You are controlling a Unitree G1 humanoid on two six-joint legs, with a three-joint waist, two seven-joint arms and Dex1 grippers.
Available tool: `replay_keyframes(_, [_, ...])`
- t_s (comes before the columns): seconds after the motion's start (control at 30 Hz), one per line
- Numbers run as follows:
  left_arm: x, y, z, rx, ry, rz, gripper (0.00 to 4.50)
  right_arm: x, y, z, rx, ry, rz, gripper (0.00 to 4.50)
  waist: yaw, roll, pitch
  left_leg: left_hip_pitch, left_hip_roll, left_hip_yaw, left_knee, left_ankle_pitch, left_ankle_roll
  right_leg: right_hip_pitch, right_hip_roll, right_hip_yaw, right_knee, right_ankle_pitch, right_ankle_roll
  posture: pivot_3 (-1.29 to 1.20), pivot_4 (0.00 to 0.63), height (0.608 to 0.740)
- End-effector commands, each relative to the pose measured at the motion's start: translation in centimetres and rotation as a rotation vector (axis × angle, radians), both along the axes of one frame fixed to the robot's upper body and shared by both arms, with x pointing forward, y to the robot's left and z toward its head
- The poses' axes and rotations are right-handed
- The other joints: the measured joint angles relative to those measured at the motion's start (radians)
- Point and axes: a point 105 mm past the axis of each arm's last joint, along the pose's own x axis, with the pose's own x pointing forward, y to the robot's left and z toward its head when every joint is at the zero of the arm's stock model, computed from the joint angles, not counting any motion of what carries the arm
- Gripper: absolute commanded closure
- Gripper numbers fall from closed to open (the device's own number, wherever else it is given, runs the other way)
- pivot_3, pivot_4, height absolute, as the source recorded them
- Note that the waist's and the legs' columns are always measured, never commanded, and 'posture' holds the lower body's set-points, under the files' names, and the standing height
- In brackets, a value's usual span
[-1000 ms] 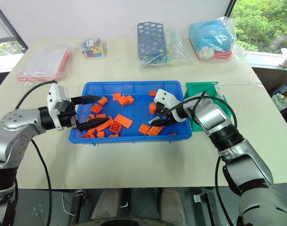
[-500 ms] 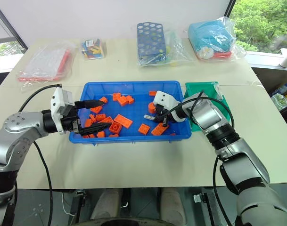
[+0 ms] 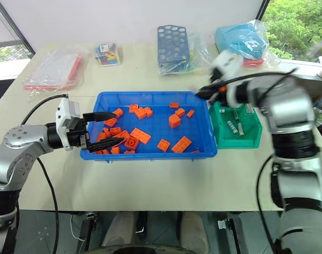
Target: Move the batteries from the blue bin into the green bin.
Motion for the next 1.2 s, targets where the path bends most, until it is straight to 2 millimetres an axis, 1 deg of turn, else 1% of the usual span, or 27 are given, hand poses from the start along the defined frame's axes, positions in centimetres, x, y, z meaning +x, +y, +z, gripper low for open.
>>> replay_keyframes(0.03, [0.1,0.3,1.3,0.001,-0.057,-0.008,0.00,-0.7,-2.2,-0.3,0.005,0.000,-0.081,4.46,-0.001,0.000,0.000,0.000,0.000,0.000,0.000,0.000,0.000,0.000,0.000,0.000,0.000,0.000,0.000,0.00,0.150,0.737])
replay_keyframes(0.13, [0.3,0.4,1.6,-0.005,-0.056,-0.016,0.00,-1.0,-2.9,-1.4,0.032,0.028,-0.124,4.46,-0.010,0.001,0.000,0.000,0.000,0.000,0.000,0.000,0.000,-0.001,0.000,0.001,0.000,0.000,0.000,0.00,0.150,0.737])
replay_keyframes(0.2, [0.6,0.4,1.8,-0.011,-0.059,-0.022,0.00,-1.1,-2.6,-2.2,0.040,0.044,-0.126,3.40,-0.016,0.001,0.000,0.000,0.000,0.000,0.000,0.000,0.000,-0.001,0.001,0.001,0.001,0.000,0.000,0.00,0.150,0.737])
replay_keyframes(0.27, [0.8,0.3,2.0,-0.012,-0.064,-0.030,0.00,-0.8,-2.9,-3.0,-0.007,0.032,-0.145,2.53,-0.019,0.001,0.000,0.000,0.000,0.000,0.000,0.000,0.000,-0.001,0.001,0.001,0.001,0.000,0.001,0.00,0.150,0.737])
replay_keyframes(0.3, [0.8,0.3,2.2,-0.013,-0.067,-0.034,0.00,-0.6,-3.1,-3.3,-0.018,0.028,-0.159,1.89,-0.019,0.001,0.000,0.000,0.000,0.000,0.000,0.000,0.000,-0.001,0.001,0.001,0.001,0.000,0.001,0.00,0.150,0.737])
replay_keyframes(0.33, [0.9,0.3,2.4,-0.013,-0.071,-0.036,0.00,-0.5,-3.5,-3.3,-0.023,0.025,-0.168,1.56,-0.019,0.001,0.000,0.000,0.000,0.000,0.000,0.000,0.000,-0.001,0.001,0.001,0.001,0.000,0.001,0.00,0.150,0.737])
replay_keyframes(0.37, [1.0,0.2,2.5,-0.013,-0.073,-0.038,0.00,-0.5,-3.7,-3.2,-0.022,0.023,-0.173,0.96,-0.019,0.001,0.000,0.000,0.000,0.000,0.000,0.000,0.000,-0.001,0.001,0.001,0.001,0.000,0.001,0.00,0.150,0.737])
replay_keyframes(0.4, [1.1,0.3,2.7,-0.013,-0.077,-0.037,0.00,-0.5,-4.0,-3.0,-0.025,0.018,-0.174,0.63,-0.019,0.001,0.000,0.000,0.000,0.000,0.000,0.000,0.000,-0.001,0.001,0.001,0.001,0.000,0.001,0.00,0.150,0.737])
replay_keyframes(0.5, [1.3,0.5,2.9,-0.015,-0.085,-0.030,0.00,-0.6,-4.5,-2.5,-0.030,0.008,-0.174,0.63,-0.018,0.001,0.000,0.000,0.000,0.000,0.000,0.000,0.000,0.000,0.001,0.001,0.001,0.000,0.001,0.00,0.150,0.737])
replay_keyframes(0.57, [1.4,0.7,3.0,-0.019,-0.084,-0.019,0.00,-0.8,-5.1,-1.8,-0.048,-0.012,-0.167,0.63,-0.018,0.001,0.000,0.000,0.000,0.001,0.000,0.000,0.000,0.000,0.000,0.001,0.001,0.000,0.001,0.00,0.150,0.737])
replay_keyframes(0.63, [1.3,0.9,3.0,-0.013,-0.079,-0.016,0.00,-1.6,-5.4,-0.6,-0.063,-0.038,-0.109,0.63,-0.017,0.001,0.001,0.000,0.000,0.000,0.000,0.000,0.000,0.000,0.000,0.001,0.001,0.000,0.001,0.00,0.150,0.737])
replay_keyframes(0.7, [1.1,1.0,3.2,0.000,-0.075,-0.022,0.00,-2.7,-5.9,0.1,-0.083,-0.046,-0.041,0.63,-0.018,0.001,0.001,0.000,0.000,0.000,0.000,0.000,0.000,0.000,0.000,0.001,0.000,0.000,0.001,0.00,0.150,0.737])
replay_keyframes(0.83, [1.0,1.3,3.7,0.009,-0.084,-0.019,0.00,-4.5,-7.5,-0.5,-0.038,-0.019,0.065,0.63,-0.017,0.001,0.000,0.000,0.000,0.000,0.000,0.000,0.000,0.000,0.000,0.000,0.000,0.000,0.001,0.00,0.150,0.737])
replay_keyframes(0.97, [1.1,1.7,4.1,0.007,-0.096,0.001,0.00,-5.0,-9.8,-2.2,-0.013,0.016,0.044,0.63,-0.019,0.000,0.000,0.001,0.000,0.001,0.001,0.000,0.000,0.001,0.001,0.001,0.000,0.000,0.001,0.00,0.150,0.737])
replay_keyframes(1.1, [0.9,1.9,4.3,0.010,-0.098,0.008,0.00,-5.5,-10.2,-2.4,0.062,0.036,0.055,0.63,-0.020,0.001,0.000,0.001,0.000,0.001,0.001,0.000,0.000,0.001,0.001,0.001,0.001,0.000,0.001,0.00,0.150,0.737])
replay_keyframes(1.2, [0.8,2.1,4.4,0.013,-0.097,0.011,0.00,-5.5,-10.5,-3.0,0.063,0.036,0.036,0.63,-0.019,0.001,0.000,0.001,0.000,0.001,0.001,0.000,0.000,0.001,0.001,0.001,0.001,0.000,0.001,0.00,0.150,0.737])
